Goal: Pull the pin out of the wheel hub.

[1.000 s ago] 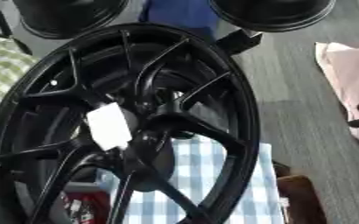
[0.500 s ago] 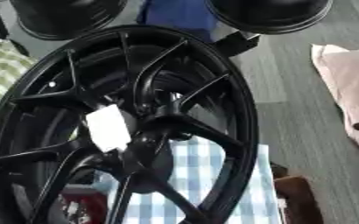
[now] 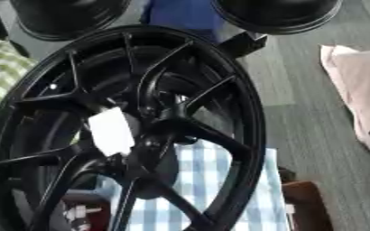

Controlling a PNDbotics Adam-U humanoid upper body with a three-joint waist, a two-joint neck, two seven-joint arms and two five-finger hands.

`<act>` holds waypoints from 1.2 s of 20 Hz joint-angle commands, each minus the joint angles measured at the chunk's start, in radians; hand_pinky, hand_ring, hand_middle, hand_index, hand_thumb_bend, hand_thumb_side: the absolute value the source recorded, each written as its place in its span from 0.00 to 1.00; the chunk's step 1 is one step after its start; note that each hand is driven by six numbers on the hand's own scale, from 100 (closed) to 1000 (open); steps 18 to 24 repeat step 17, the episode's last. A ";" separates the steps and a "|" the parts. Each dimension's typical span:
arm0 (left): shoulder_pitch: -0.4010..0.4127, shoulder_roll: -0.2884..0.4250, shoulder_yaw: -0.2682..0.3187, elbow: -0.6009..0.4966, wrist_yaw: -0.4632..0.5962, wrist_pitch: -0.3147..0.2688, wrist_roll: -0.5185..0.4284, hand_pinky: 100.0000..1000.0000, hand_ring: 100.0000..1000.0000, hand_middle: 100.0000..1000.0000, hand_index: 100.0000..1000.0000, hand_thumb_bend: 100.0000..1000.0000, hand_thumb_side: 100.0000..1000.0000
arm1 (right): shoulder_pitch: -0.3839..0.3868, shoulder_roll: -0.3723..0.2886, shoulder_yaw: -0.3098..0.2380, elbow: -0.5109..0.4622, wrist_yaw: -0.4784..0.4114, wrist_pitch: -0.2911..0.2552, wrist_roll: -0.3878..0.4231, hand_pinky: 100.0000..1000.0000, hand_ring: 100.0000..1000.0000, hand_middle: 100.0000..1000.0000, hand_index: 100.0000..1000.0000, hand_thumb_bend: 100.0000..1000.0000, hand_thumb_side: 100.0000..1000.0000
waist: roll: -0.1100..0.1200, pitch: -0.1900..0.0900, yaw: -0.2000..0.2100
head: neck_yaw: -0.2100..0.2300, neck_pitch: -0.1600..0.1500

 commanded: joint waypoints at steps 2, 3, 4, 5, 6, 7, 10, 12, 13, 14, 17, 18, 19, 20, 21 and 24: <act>-0.042 -0.044 0.112 -0.117 0.068 -0.045 0.067 0.78 0.56 0.56 0.69 0.26 0.60 | -0.007 -0.019 0.002 -0.019 -0.012 -0.002 0.007 0.78 0.53 0.64 0.56 0.00 0.67 | -0.014 -0.144 -0.002 | 0.012 0.005; -0.050 -0.069 0.123 -0.143 0.084 -0.058 0.084 0.77 0.55 0.56 0.69 0.27 0.59 | -0.009 -0.018 0.003 -0.019 -0.013 -0.002 0.009 0.78 0.53 0.64 0.56 0.00 0.67 | -0.015 -0.144 -0.003 | 0.013 0.006; -0.056 -0.096 0.127 -0.171 0.101 -0.072 0.101 0.77 0.55 0.56 0.68 0.28 0.58 | -0.010 -0.018 0.004 -0.019 -0.014 -0.002 0.010 0.78 0.53 0.64 0.56 0.00 0.67 | -0.017 -0.143 -0.004 | 0.014 0.007; -0.059 -0.124 0.127 -0.198 0.118 -0.088 0.117 0.77 0.55 0.55 0.68 0.28 0.57 | -0.012 -0.018 0.005 -0.019 -0.015 -0.002 0.011 0.78 0.53 0.64 0.56 0.00 0.67 | -0.018 -0.143 -0.005 | 0.014 0.008; -0.056 -0.151 0.124 -0.226 0.134 -0.104 0.134 0.77 0.55 0.55 0.68 0.29 0.57 | -0.014 -0.017 0.006 -0.019 -0.015 -0.003 0.013 0.78 0.53 0.64 0.56 0.00 0.67 | -0.020 -0.143 -0.007 | 0.016 0.009; -0.049 -0.178 0.119 -0.253 0.151 -0.120 0.151 0.78 0.55 0.55 0.68 0.29 0.57 | -0.017 -0.017 0.007 -0.019 -0.016 -0.004 0.014 0.78 0.53 0.64 0.56 0.00 0.67 | -0.021 -0.142 -0.009 | 0.018 0.010; -0.008 -0.258 0.101 -0.333 0.200 -0.157 0.200 0.78 0.55 0.55 0.68 0.30 0.57 | -0.023 -0.015 0.009 -0.019 -0.018 -0.007 0.018 0.78 0.53 0.64 0.56 0.00 0.67 | -0.024 -0.139 -0.012 | 0.024 0.012; 0.024 -0.313 0.083 -0.387 0.234 -0.154 0.234 0.78 0.56 0.56 0.68 0.30 0.58 | -0.028 -0.013 0.010 -0.019 -0.020 -0.007 0.020 0.78 0.53 0.64 0.56 0.00 0.67 | -0.025 -0.138 -0.013 | 0.032 0.012; 0.039 -0.338 0.075 -0.412 0.249 -0.149 0.249 0.78 0.56 0.56 0.68 0.31 0.58 | -0.030 -0.012 0.011 -0.019 -0.021 -0.007 0.021 0.78 0.53 0.65 0.56 0.00 0.67 | -0.026 -0.137 -0.014 | 0.035 0.011; 0.054 -0.365 0.068 -0.435 0.266 -0.144 0.266 0.78 0.56 0.56 0.68 0.31 0.59 | -0.032 -0.012 0.012 -0.019 -0.021 -0.007 0.023 0.78 0.53 0.65 0.56 0.00 0.67 | -0.026 -0.137 -0.014 | 0.037 0.010; 0.091 -0.437 0.039 -0.476 0.316 -0.141 0.316 0.79 0.56 0.56 0.69 0.32 0.59 | -0.034 -0.013 0.012 -0.019 -0.022 -0.008 0.024 0.78 0.53 0.65 0.56 0.00 0.67 | -0.025 -0.137 -0.013 | 0.038 0.009; 0.091 -0.437 0.039 -0.476 0.316 -0.141 0.316 0.79 0.56 0.56 0.69 0.32 0.59 | -0.034 -0.013 0.012 -0.019 -0.022 -0.008 0.024 0.78 0.53 0.65 0.56 0.00 0.67 | -0.025 -0.137 -0.013 | 0.038 0.009; 0.091 -0.437 0.039 -0.476 0.316 -0.141 0.316 0.79 0.56 0.56 0.69 0.32 0.59 | -0.034 -0.013 0.012 -0.019 -0.022 -0.008 0.024 0.78 0.53 0.65 0.56 0.00 0.67 | -0.025 -0.137 -0.013 | 0.038 0.009; 0.091 -0.437 0.039 -0.476 0.316 -0.141 0.316 0.79 0.56 0.56 0.69 0.32 0.59 | -0.034 -0.013 0.012 -0.019 -0.022 -0.008 0.024 0.78 0.53 0.65 0.56 0.00 0.67 | -0.025 -0.137 -0.013 | 0.038 0.009; 0.091 -0.437 0.039 -0.476 0.316 -0.141 0.316 0.79 0.56 0.56 0.69 0.32 0.59 | -0.034 -0.013 0.012 -0.019 -0.022 -0.008 0.024 0.78 0.53 0.65 0.56 0.00 0.67 | -0.025 -0.137 -0.013 | 0.038 0.009; 0.091 -0.437 0.039 -0.476 0.316 -0.141 0.316 0.79 0.56 0.56 0.69 0.32 0.59 | -0.034 -0.013 0.012 -0.019 -0.022 -0.008 0.024 0.78 0.53 0.65 0.56 0.00 0.67 | -0.025 -0.137 -0.013 | 0.038 0.009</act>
